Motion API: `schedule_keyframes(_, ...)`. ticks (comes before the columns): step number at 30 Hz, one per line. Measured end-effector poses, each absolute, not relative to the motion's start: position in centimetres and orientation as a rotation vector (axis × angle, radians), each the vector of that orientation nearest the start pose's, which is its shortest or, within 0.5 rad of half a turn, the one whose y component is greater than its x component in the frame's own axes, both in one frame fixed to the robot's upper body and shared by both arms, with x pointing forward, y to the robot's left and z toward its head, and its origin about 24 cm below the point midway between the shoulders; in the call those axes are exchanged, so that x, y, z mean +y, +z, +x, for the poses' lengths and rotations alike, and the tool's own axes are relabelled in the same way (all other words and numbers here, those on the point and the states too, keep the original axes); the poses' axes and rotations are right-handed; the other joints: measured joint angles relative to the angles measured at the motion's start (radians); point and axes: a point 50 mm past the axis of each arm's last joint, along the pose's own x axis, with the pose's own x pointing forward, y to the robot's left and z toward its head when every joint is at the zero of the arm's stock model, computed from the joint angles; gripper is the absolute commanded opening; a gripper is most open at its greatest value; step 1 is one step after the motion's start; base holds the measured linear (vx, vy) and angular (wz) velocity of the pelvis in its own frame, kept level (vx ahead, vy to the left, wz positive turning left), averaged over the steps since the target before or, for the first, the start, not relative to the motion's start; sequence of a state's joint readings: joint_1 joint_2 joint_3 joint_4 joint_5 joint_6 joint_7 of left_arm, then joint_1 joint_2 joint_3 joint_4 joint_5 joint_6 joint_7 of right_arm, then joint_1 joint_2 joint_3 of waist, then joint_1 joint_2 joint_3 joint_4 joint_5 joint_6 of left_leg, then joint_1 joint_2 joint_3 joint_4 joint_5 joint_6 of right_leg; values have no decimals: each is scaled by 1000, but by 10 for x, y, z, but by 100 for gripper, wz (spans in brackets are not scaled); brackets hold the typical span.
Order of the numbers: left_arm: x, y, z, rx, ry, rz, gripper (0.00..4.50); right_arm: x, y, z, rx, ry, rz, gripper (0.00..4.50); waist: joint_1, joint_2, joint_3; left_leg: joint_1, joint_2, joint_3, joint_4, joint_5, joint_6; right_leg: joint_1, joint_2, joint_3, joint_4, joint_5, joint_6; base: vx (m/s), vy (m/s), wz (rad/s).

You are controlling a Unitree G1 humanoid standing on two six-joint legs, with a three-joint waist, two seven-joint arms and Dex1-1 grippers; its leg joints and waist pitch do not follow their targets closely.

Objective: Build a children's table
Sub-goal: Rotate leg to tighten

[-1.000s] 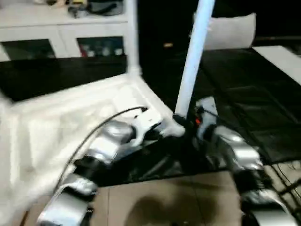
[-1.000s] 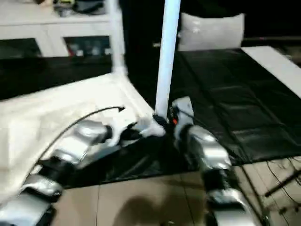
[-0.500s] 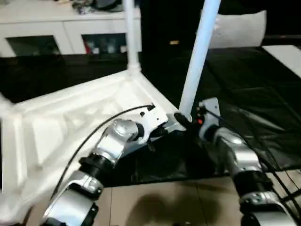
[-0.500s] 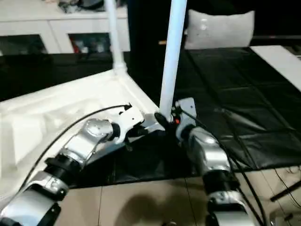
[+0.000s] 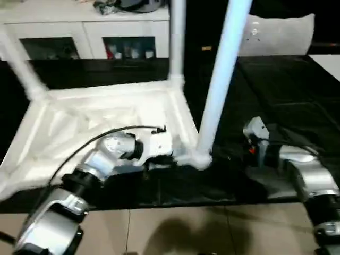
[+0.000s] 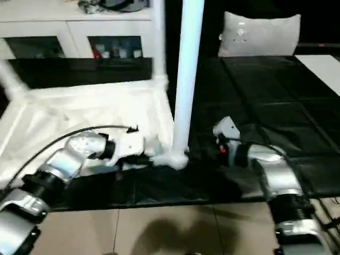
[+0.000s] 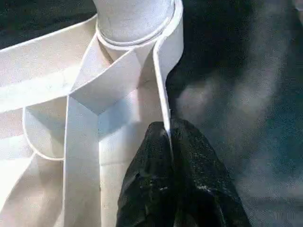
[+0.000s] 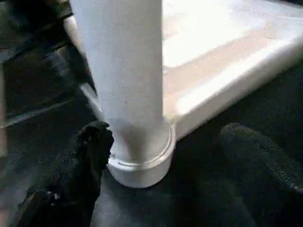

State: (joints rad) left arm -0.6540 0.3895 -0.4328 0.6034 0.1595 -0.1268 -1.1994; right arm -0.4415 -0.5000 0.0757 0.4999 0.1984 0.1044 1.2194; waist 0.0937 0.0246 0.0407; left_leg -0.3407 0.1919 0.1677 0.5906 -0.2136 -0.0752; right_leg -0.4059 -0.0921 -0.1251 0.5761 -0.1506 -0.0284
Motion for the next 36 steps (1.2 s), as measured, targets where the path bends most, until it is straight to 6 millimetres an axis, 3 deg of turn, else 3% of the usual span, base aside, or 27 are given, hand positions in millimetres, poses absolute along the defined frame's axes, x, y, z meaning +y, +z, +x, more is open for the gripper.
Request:
schedule_keyframes(5,117,61,311,353,-1596,829,0,-190,61,291,380,1356,-174,362,16,0,0,1,0,1,0,0,0,1,-1,1,0,0,-1,0,0,0)
schedule_keyframes(10,114,62,308,347,-1650,853,0,-182,59,287,396,1452,-159,316,25,0,0,2,0,2,0,0,0,1,-1,1,1,0,0,0,0,0)
schedule_keyframes(22,111,62,306,332,-1710,871,0,-177,61,285,400,1518,-114,208,47,0,0,3,0,2,0,0,0,2,-1,1,1,0,0,0,0,0)
schedule_keyframes(27,111,60,306,364,-1711,834,0,-176,58,280,399,1501,-97,195,49,1,-1,7,0,3,0,0,-1,5,-1,2,1,-1,1,0,0,0)
schedule_keyframes(30,114,58,306,427,-1669,734,0,-169,54,278,399,1427,-27,194,44,1,-1,9,0,3,0,0,-1,6,-1,2,1,-1,1,0,0,0)
schedule_keyframes(36,120,54,316,490,-1459,628,0,-152,47,287,370,1150,22,193,-11,3,-3,11,-2,2,1,2,-4,7,-1,2,-2,-1,2,0,0,0)
